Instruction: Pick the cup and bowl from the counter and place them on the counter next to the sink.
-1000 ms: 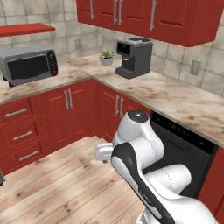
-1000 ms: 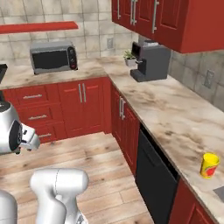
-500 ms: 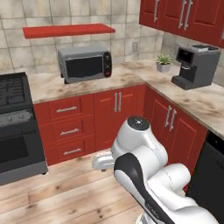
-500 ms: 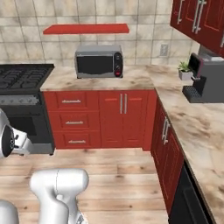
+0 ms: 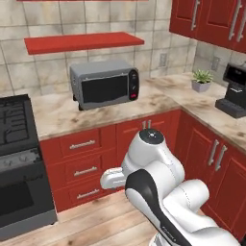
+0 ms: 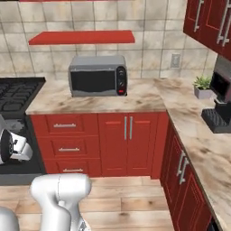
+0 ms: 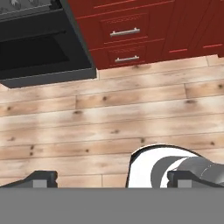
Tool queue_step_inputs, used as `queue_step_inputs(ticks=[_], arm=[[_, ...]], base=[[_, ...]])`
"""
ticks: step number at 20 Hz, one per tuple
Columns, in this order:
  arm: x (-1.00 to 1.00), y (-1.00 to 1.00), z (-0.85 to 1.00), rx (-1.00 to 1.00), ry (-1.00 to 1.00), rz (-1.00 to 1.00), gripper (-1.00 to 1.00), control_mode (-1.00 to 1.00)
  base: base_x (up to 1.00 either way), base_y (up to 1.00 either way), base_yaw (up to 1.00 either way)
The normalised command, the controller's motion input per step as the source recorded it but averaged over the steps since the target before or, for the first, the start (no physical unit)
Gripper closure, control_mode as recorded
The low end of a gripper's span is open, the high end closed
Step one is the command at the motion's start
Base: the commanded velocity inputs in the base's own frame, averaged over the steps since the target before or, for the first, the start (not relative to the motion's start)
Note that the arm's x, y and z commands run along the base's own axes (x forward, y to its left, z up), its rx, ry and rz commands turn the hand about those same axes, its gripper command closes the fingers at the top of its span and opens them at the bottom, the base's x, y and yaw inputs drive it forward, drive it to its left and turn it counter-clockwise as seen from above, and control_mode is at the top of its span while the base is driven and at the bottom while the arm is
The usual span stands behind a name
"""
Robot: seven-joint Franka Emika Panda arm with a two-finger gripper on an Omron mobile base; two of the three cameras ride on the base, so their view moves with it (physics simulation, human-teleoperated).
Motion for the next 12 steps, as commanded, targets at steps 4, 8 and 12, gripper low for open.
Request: queue_step_inputs(ticks=[4, 8, 12], arm=[[0.00, 0.00, 0.00, 0.00, 0.00, 0.00, -1.00, 1.00], [0.00, 0.00, 0.00, 0.00, 0.00, 0.00, -1.00, 1.00], [0.00, 0.00, 0.00, 0.00, 0.00, 0.00, -1.00, 1.00]], base=[[1.00, 0.56, -0.08], [0.95, 0.99, -0.10], [0.21, 1.00, -0.03]])
